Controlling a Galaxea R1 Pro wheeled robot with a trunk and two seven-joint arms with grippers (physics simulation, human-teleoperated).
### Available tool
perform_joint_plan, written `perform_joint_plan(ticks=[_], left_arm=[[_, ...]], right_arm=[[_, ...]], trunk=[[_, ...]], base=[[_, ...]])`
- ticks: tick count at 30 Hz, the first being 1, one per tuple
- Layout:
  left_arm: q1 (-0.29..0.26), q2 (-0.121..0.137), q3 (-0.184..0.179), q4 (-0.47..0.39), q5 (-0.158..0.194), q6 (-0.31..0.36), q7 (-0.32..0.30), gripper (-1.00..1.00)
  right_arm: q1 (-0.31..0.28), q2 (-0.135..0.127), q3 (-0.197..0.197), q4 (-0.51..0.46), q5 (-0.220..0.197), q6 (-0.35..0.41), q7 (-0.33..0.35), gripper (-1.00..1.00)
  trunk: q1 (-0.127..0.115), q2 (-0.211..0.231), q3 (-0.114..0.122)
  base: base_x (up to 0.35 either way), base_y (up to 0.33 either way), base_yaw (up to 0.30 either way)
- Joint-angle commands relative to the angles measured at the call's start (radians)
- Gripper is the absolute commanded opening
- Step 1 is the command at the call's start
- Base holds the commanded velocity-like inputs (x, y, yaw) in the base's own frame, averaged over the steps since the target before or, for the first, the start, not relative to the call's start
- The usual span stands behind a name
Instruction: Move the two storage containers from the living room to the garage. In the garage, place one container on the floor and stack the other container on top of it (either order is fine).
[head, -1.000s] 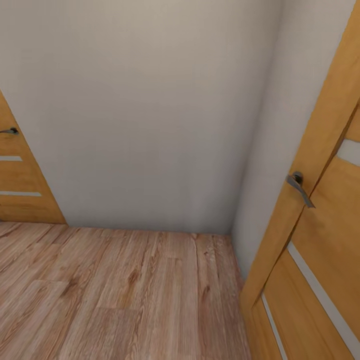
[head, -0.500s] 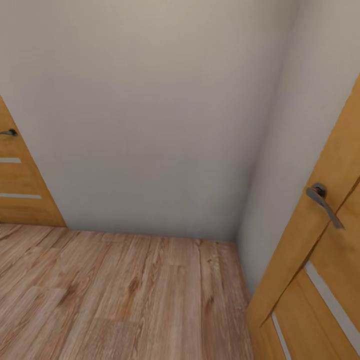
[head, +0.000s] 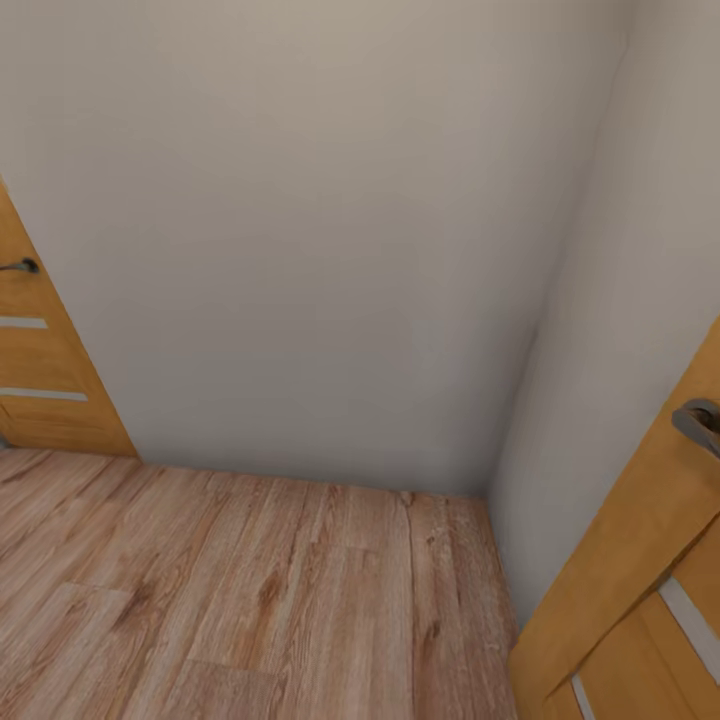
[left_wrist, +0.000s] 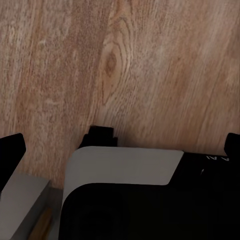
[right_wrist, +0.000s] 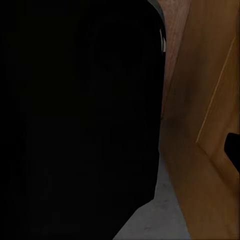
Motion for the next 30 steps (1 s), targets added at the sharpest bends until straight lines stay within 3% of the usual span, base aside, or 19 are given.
perform_joint_plan(ticks=[1, 30], left_arm=[[-0.001, -0.001, 0.005, 0.001, -0.001, -0.003, 0.002, 1.0], [-0.001, -0.002, 0.005, 0.0, -0.001, -0.003, 0.003, 1.0]], right_arm=[[0.0, 0.0, 0.0, 0.001, 0.001, -0.003, -0.002, 1.0], [0.0, -0.001, 0.0, 0.001, 0.001, -0.003, -0.002, 1.0]], trunk=[[0.0, 0.0, -0.001], [0.0, 0.0, -0.004]], base=[[0.207, 0.0, 0.042], [0.207, 0.0, 0.084]])
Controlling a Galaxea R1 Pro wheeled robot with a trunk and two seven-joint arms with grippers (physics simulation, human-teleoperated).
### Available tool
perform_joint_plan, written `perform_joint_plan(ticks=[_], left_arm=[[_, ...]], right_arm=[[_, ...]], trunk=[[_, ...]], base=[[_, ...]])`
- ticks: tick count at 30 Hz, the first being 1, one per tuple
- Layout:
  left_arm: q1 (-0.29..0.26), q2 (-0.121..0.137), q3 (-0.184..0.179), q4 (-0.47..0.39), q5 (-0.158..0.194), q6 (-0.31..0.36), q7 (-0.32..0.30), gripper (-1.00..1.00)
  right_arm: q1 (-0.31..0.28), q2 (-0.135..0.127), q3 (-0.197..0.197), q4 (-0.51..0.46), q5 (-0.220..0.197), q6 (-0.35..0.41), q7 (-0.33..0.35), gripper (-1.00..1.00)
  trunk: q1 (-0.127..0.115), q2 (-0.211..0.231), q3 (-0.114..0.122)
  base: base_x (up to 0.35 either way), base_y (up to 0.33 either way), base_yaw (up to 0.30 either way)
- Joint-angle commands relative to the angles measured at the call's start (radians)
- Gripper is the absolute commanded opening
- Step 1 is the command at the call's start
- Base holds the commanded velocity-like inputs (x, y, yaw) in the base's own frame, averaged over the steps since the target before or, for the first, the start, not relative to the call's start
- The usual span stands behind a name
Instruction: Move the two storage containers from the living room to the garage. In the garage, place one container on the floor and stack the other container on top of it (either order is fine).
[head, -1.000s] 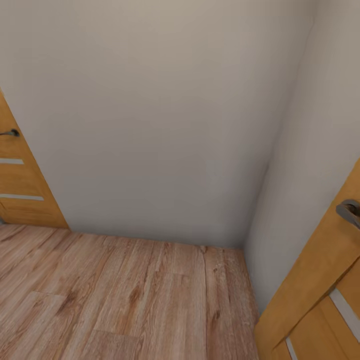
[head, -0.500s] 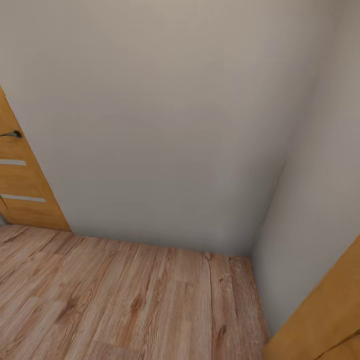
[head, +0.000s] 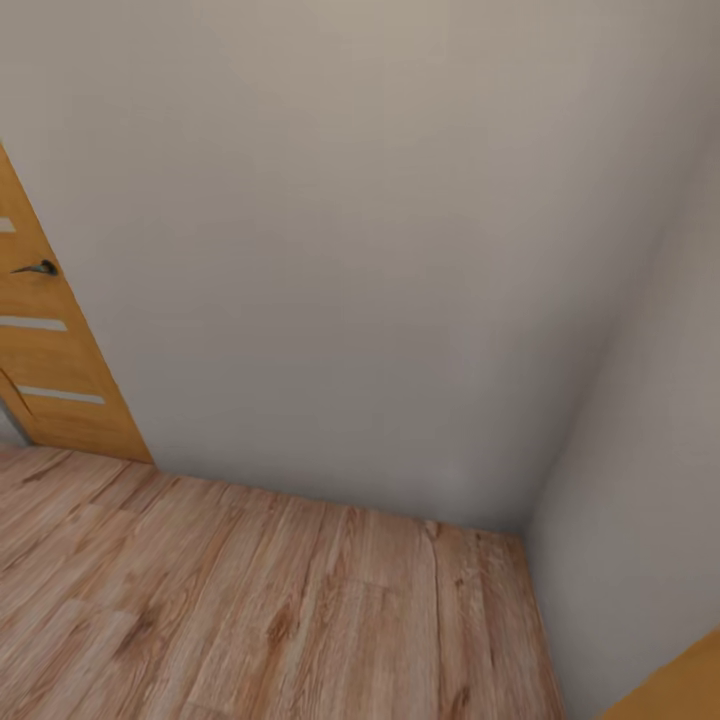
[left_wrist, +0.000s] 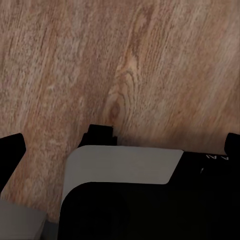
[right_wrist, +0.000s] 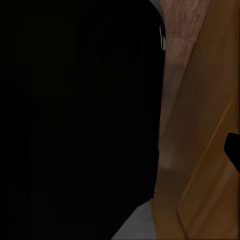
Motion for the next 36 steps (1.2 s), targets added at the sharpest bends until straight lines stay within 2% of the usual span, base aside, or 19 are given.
perform_joint_plan(ticks=[1, 17, 36], left_arm=[[0.0, -0.001, 0.005, 0.001, -0.001, -0.003, 0.001, 1.0], [-0.001, -0.001, 0.005, 0.001, -0.001, -0.002, 0.001, 1.0], [-0.001, -0.001, 0.005, 0.001, -0.001, -0.001, 0.0, 1.0]], right_arm=[[0.0, 0.0, 0.0, 0.001, 0.001, -0.003, -0.002, 1.0], [0.0, 0.0, 0.0, 0.001, 0.002, -0.003, -0.002, 1.0], [0.0, 0.001, 0.0, 0.001, 0.002, -0.003, -0.002, 1.0]], trunk=[[0.0, 0.0, -0.001], [0.0, 0.0, -0.01], [0.0, 0.0, -0.022]], base=[[0.207, 0.0, 0.141], [0.207, 0.026, 0.235], [0.218, 0.121, 0.259]])
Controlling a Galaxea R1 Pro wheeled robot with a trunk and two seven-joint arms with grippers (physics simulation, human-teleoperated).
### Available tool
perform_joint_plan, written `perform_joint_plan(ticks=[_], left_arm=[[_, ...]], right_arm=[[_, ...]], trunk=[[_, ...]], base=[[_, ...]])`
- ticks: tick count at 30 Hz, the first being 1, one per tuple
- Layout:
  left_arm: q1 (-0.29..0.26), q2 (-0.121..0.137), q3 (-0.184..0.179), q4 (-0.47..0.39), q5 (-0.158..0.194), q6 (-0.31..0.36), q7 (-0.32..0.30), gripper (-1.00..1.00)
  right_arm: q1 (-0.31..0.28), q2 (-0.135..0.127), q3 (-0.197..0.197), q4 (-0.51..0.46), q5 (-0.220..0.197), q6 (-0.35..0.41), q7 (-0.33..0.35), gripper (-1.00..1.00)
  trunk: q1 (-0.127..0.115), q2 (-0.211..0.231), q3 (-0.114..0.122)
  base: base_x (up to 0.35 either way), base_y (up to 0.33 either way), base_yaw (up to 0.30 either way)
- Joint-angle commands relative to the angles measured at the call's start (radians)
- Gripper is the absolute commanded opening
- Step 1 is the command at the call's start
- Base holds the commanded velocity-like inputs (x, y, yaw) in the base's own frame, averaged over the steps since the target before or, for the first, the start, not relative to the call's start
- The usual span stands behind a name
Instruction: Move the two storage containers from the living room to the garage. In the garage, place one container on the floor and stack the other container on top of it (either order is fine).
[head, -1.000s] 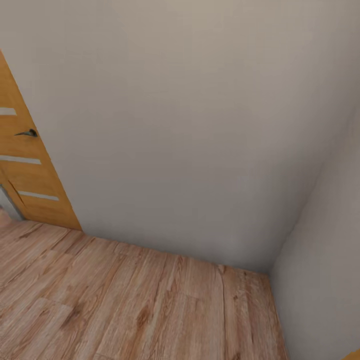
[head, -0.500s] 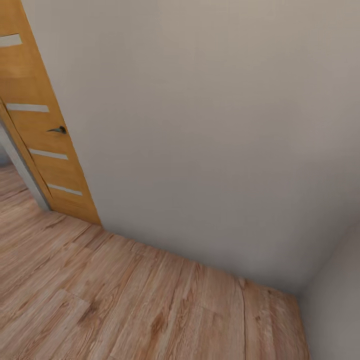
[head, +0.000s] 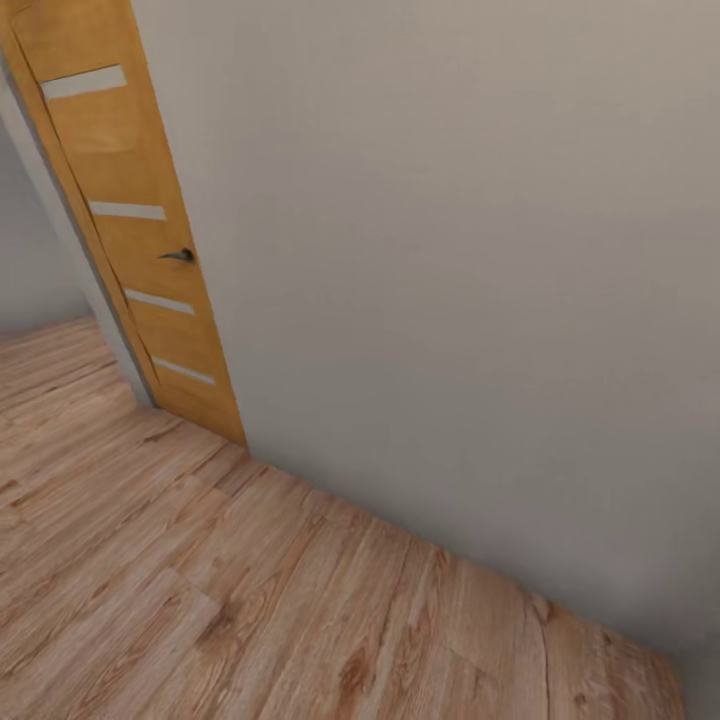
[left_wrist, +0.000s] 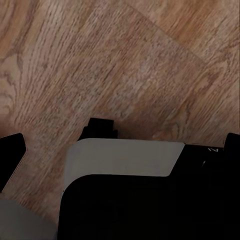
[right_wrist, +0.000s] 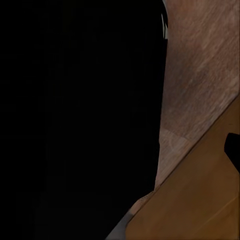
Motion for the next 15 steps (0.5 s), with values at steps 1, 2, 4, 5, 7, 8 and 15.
perform_joint_plan(ticks=[1, 2, 4, 5, 7, 8, 15], left_arm=[[-0.001, -0.001, 0.005, 0.001, -0.001, -0.003, 0.001, 1.0], [-0.001, -0.001, 0.005, 0.001, -0.001, -0.003, 0.001, 1.0], [-0.001, -0.001, 0.005, 0.001, -0.001, -0.003, 0.001, 1.0], [-0.001, -0.001, 0.005, 0.001, -0.001, -0.003, 0.001, 1.0], [-0.001, -0.001, 0.005, 0.001, -0.001, -0.003, 0.002, 1.0], [-0.001, -0.001, 0.005, 0.001, -0.001, -0.003, 0.002, 1.0], [-0.001, -0.001, 0.005, 0.001, -0.001, -0.002, 0.001, 1.0]], right_arm=[[0.0, 0.0, 0.0, 0.0, 0.001, -0.003, -0.002, 1.0], [0.0, 0.0, 0.0, 0.0, 0.001, -0.003, -0.002, 1.0], [0.0, 0.0, 0.0, 0.0, 0.001, -0.003, -0.002, 1.0], [0.0, 0.0, 0.0, 0.0, 0.001, -0.003, -0.002, 1.0], [0.0, 0.0, 0.0, 0.0, 0.001, -0.003, -0.002, 1.0], [0.0, 0.0, 0.0, 0.0, 0.001, -0.003, -0.002, 1.0], [0.0, 0.0, 0.0, 0.0, 0.001, -0.003, -0.002, 1.0]], trunk=[[0.0, 0.0, -0.001], [0.0, 0.0, -0.002], [0.0, 0.0, -0.003], [0.0, 0.0, -0.003], [0.0, 0.0, -0.004], [0.0, 0.0, -0.005], [0.0, 0.0, -0.006]], base=[[0.229, 0.14, 0.268], [0.229, 0.14, 0.269], [0.229, 0.14, 0.271], [0.23, 0.141, 0.273], [0.23, 0.141, 0.275], [0.23, 0.141, 0.277], [0.229, 0.141, 0.281]])
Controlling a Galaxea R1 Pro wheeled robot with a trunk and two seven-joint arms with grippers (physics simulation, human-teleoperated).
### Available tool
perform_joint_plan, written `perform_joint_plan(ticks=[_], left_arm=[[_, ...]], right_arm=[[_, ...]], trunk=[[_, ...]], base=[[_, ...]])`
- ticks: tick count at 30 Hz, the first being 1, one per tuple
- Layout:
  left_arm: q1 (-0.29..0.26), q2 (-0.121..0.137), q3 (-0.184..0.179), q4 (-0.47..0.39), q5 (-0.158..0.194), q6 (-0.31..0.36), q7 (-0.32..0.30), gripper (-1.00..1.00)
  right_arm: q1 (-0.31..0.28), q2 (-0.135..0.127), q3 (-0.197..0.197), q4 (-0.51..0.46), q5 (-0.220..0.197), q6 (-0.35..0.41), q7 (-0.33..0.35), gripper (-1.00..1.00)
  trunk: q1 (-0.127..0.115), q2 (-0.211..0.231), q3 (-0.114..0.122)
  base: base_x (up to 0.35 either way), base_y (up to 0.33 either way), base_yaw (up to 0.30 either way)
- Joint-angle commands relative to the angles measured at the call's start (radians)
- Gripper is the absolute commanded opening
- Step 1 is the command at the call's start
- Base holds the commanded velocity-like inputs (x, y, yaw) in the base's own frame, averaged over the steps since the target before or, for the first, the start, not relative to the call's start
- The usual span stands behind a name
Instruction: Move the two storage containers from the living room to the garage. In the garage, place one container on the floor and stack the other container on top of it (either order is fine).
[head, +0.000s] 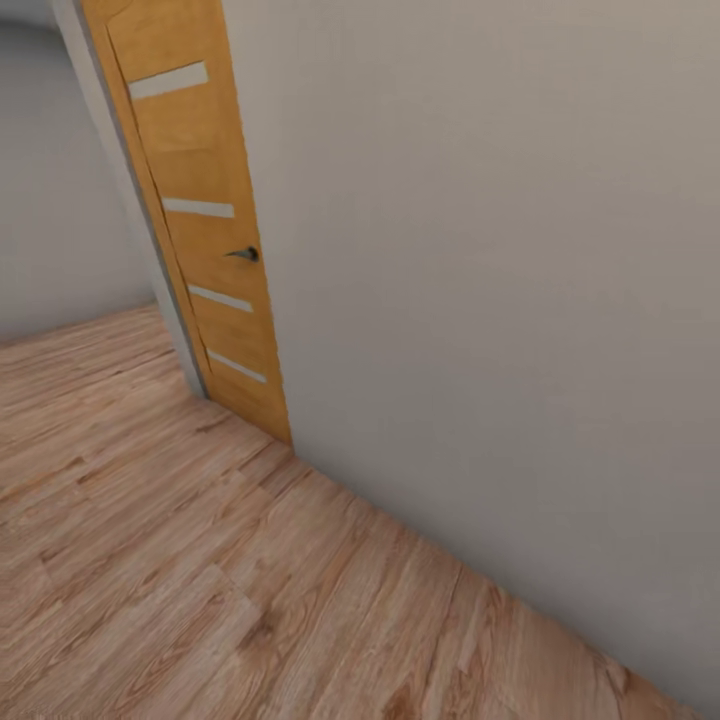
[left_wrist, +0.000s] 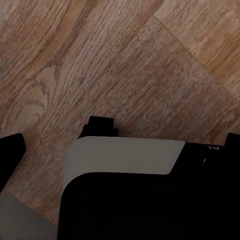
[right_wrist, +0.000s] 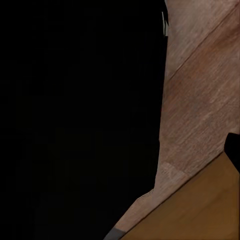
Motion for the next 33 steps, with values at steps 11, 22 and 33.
perform_joint_plan(ticks=[11, 22, 33], left_arm=[[-0.001, -0.001, 0.005, 0.001, -0.001, -0.002, 0.001, 1.0], [-0.001, -0.001, 0.005, 0.001, -0.001, -0.002, 0.0, 1.0], [-0.001, -0.003, 0.005, 0.001, -0.001, 0.0, 0.001, 1.0]], right_arm=[[0.0, 0.001, 0.002, 0.0, 0.001, -0.003, -0.019, 1.0], [0.0, 0.001, 0.003, 0.0, 0.001, -0.003, -0.026, 1.0], [0.0, 0.001, 0.004, 0.0, 0.001, -0.003, -0.026, 1.0]], trunk=[[0.0, 0.0, -0.001], [0.0, 0.0, -0.001], [0.0, 0.0, -0.001]], base=[[0.229, 0.141, 0.286], [0.229, 0.148, 0.288], [0.227, 0.143, 0.288]])
